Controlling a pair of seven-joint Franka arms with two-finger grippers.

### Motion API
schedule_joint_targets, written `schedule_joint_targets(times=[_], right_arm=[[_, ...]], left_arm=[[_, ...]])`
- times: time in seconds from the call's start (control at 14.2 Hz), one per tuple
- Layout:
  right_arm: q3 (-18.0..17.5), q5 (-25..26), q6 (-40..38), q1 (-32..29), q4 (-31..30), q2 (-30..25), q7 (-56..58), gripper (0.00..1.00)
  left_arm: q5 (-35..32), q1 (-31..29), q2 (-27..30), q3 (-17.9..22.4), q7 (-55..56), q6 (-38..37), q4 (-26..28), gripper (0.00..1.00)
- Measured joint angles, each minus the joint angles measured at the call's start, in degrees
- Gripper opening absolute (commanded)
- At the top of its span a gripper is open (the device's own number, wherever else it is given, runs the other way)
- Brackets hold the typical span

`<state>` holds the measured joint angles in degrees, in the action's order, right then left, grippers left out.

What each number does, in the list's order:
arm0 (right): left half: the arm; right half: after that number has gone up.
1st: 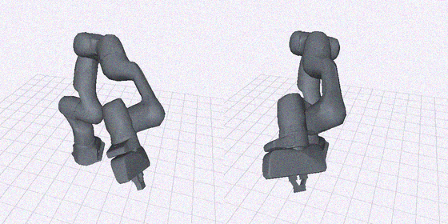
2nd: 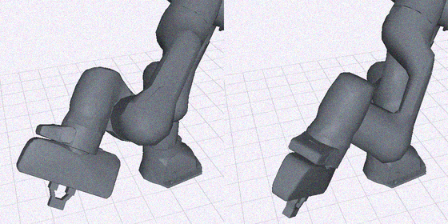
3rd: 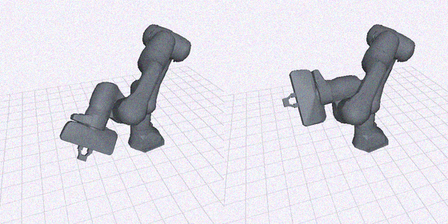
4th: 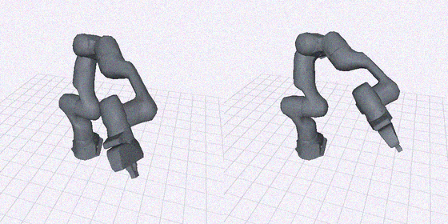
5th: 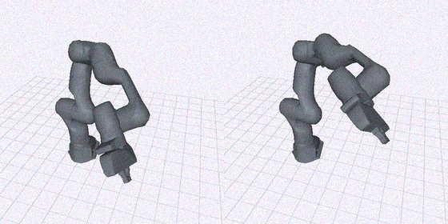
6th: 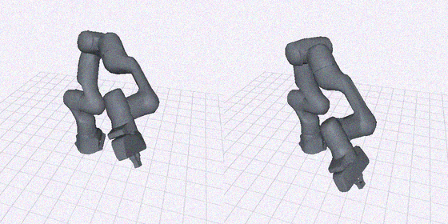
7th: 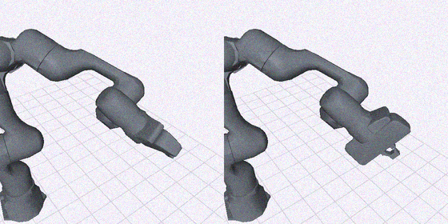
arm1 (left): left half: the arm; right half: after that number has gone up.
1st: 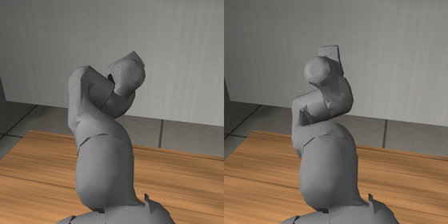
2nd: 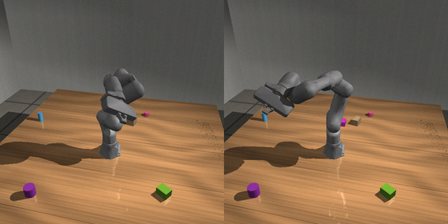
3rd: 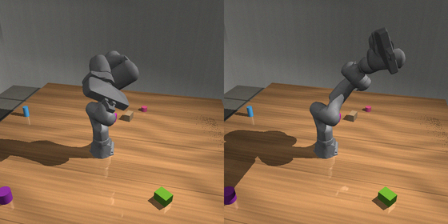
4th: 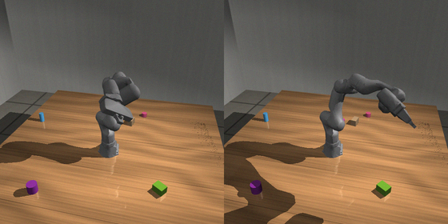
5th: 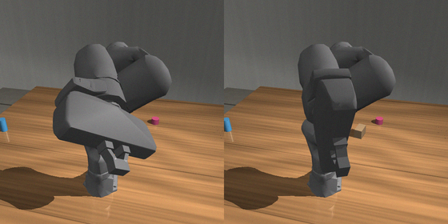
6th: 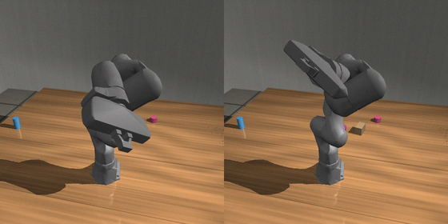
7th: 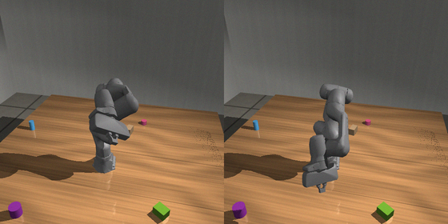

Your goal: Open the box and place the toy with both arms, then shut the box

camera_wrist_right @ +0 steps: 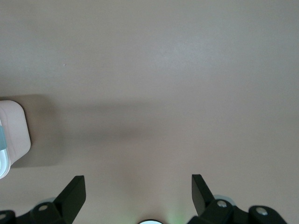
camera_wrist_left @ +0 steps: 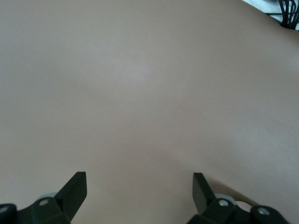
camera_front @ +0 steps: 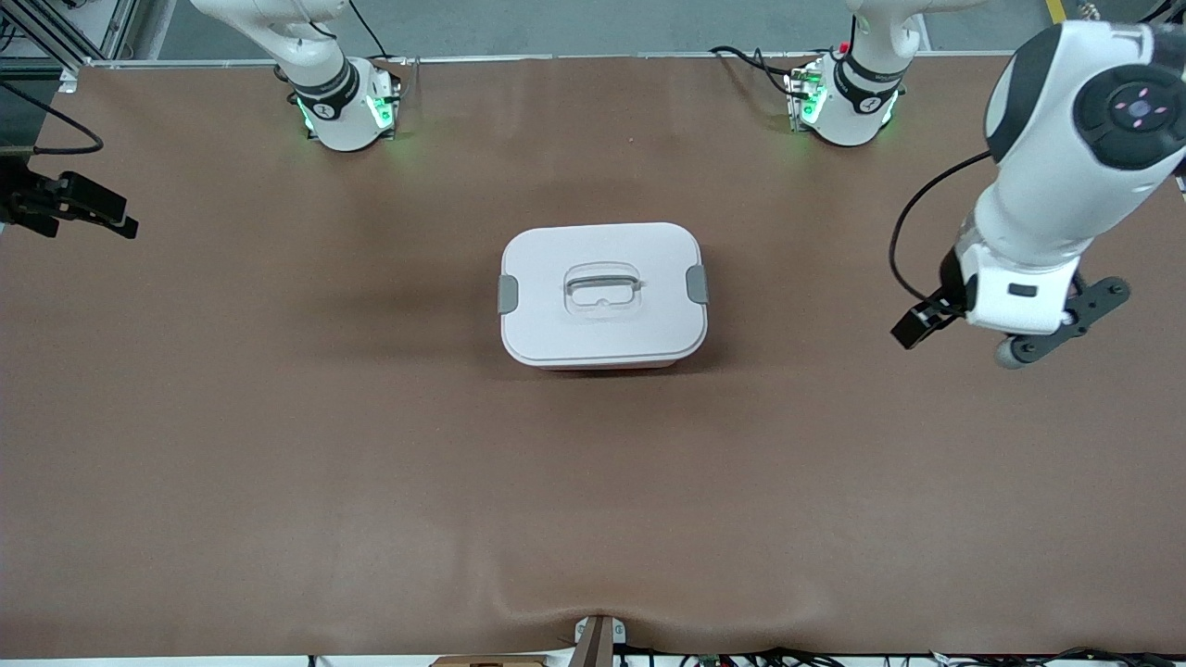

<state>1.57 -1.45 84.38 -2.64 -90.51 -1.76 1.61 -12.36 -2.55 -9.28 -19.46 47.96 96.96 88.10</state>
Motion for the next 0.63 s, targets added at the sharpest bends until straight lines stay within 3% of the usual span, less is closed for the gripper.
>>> schedule_joint_targets(times=[0.42,0.63], right_arm=[[0.0,0.0,0.0,0.0,0.0,0.0,0.0,1.0],[0.0,0.0,0.0,0.0,0.0,0.0,0.0,1.0]], left_arm=[[8.1,4.0,5.0,7.4,-8.9,-9.2,-4.5,1.0],[9.2,4.1,7.2,10.1,-19.2,-14.0,-5.8,1.0]])
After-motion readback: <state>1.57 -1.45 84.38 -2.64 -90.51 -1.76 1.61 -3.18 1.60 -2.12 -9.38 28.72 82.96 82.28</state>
